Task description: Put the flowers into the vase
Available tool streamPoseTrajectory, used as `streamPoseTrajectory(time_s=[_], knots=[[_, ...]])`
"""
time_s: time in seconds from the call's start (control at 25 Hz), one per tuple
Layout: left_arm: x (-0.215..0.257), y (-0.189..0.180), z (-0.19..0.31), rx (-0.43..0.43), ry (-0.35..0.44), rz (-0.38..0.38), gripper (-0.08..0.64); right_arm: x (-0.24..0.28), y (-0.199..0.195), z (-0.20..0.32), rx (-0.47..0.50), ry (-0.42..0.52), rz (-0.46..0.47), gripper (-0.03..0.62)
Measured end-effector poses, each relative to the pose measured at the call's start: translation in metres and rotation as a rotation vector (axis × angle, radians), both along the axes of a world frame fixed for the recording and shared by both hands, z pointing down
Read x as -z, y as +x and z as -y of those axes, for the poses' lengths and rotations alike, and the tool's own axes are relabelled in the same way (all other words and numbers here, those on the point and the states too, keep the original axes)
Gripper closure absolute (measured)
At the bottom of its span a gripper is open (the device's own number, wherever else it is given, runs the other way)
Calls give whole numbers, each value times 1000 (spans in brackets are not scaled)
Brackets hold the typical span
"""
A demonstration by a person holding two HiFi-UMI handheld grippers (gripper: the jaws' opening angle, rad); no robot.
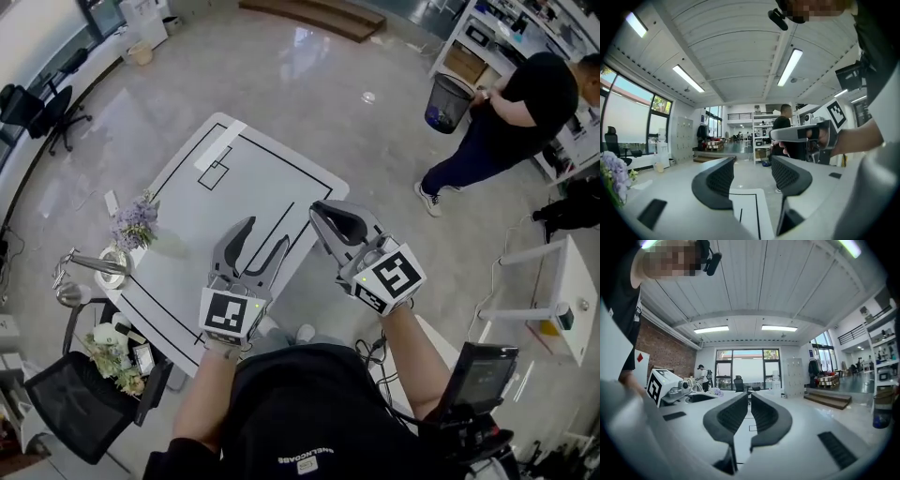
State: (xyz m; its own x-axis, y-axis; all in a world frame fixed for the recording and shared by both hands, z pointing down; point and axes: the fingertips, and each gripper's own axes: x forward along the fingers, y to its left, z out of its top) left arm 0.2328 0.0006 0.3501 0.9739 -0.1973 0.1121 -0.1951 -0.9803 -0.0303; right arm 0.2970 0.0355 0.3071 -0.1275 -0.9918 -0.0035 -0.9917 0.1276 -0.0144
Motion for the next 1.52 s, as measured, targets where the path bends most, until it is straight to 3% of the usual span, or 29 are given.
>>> streamPoseTrajectory(time_s=[0.32, 0.8, 0.96, 1.52], knots=[[24, 27, -44, -137, -1, -69, 363, 7, 28, -70, -136, 28, 49, 568], [35, 22, -64, -186, -36, -119, 550, -6, 34, -119, -237, 18, 73, 568], [36, 20, -61, -190, -39, -140, 554, -11, 34, -119, -246, 15, 98, 568], [25, 12, -53, -157, -76, -103, 555, -9, 30, -111, -240, 6, 95, 577]])
